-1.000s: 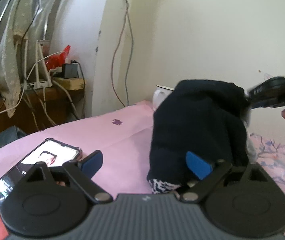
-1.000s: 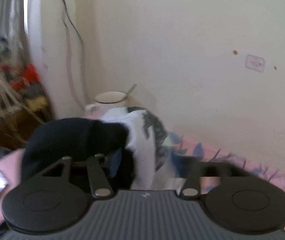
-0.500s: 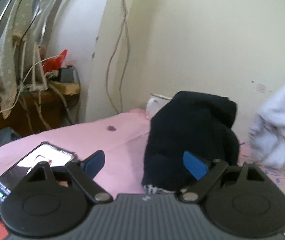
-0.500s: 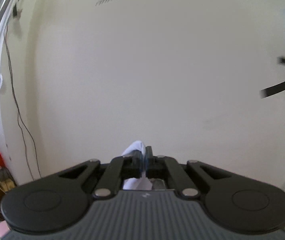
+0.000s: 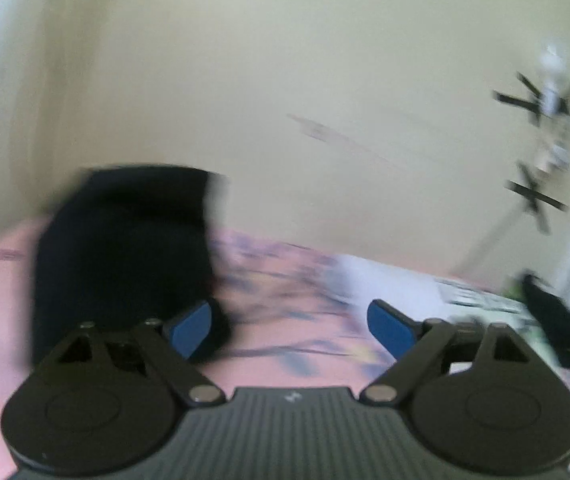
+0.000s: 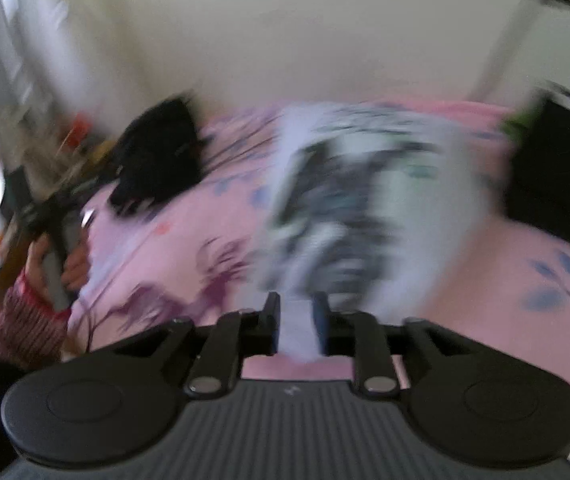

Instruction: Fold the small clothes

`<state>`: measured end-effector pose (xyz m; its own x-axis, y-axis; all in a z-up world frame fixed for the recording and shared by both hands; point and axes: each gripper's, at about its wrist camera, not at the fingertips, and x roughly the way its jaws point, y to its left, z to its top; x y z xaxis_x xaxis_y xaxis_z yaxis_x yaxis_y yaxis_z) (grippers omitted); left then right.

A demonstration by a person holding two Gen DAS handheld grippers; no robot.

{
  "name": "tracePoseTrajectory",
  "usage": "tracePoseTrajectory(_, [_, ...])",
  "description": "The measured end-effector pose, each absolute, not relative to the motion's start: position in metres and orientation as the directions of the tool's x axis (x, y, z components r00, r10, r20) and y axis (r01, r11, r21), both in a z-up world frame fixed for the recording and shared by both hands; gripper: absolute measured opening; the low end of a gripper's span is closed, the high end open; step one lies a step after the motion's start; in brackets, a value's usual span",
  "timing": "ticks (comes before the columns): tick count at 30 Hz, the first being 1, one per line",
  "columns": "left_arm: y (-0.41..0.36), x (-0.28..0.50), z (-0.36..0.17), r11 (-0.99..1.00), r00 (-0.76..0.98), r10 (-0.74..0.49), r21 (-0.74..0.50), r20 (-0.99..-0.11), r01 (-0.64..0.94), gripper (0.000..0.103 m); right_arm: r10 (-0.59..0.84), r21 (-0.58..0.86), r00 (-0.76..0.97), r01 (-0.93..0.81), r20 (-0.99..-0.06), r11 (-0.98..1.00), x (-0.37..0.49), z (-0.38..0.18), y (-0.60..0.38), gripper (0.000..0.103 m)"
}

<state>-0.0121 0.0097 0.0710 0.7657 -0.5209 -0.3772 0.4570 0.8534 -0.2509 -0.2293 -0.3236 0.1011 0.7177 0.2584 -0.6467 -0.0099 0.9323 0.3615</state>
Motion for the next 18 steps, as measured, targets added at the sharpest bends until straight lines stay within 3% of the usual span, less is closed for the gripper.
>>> tracePoseTrajectory(1, [-0.009, -0.003, 0.070, 0.838, 0.739, -0.545, -0.254, -0.395, 0.483, 0.092, 0.215, 0.365, 0.755, 0.035, -0.619, 0.930, -0.236, 0.101, -0.339, 0.034])
tracePoseTrajectory(3, [-0.047, 0.018, 0.063, 0.823, 0.690, -0.565, -0.249, -0.453, 0.511, 0.095, 0.111, 0.331, 0.805, 0.111, -0.583, 0.937, -0.240, 0.098, -0.359, 0.066])
tracePoseTrajectory(5, [-0.087, 0.042, 0.045, 0.829, 0.644, -0.549, -0.250, -0.533, 0.500, 0.092, 0.017, 0.292, 0.841, 0.169, -0.541, 0.942, -0.244, 0.088, -0.387, 0.074])
tracePoseTrajectory(8, [-0.131, 0.061, 0.015, 0.803, 0.501, -0.581, -0.353, -0.641, 0.479, 0.040, -0.005, 0.298, 0.846, 0.193, -0.533, 0.935, -0.222, 0.064, -0.419, 0.074])
tracePoseTrajectory(9, [-0.138, 0.057, 0.015, 0.812, 0.531, -0.574, -0.349, -0.623, 0.469, 0.008, 0.010, 0.322, 0.841, 0.196, -0.541, 0.926, -0.212, 0.047, -0.424, 0.073])
tracePoseTrajectory(10, [-0.146, 0.055, 0.016, 0.801, 0.501, -0.585, -0.355, -0.638, 0.482, 0.006, 0.041, 0.361, 0.830, 0.196, -0.556, 0.912, -0.195, 0.032, -0.428, 0.071])
tracePoseTrajectory(12, [-0.140, 0.045, 0.029, 0.790, 0.502, -0.600, -0.361, -0.624, 0.495, 0.005, 0.118, 0.422, 0.802, 0.176, -0.585, 0.889, -0.179, 0.012, -0.435, 0.001])
tracePoseTrajectory(13, [-0.126, 0.033, 0.044, 0.771, 0.515, -0.623, -0.350, -0.589, 0.532, 0.005, 0.173, 0.453, 0.787, 0.147, -0.592, 0.879, -0.175, 0.008, -0.429, 0.000])
tracePoseTrajectory(15, [-0.078, 0.003, 0.078, 0.726, 0.526, -0.674, -0.336, -0.518, 0.600, 0.005, 0.286, 0.457, 0.813, -0.028, -0.507, 0.889, -0.187, 0.032, -0.410, 0.000])
tracePoseTrajectory(18, [0.011, -0.051, 0.112, 0.692, 0.490, -0.701, -0.327, -0.518, 0.644, 0.005, 0.500, 0.376, 0.779, -0.364, -0.379, 0.852, -0.234, 0.090, -0.376, 0.000])
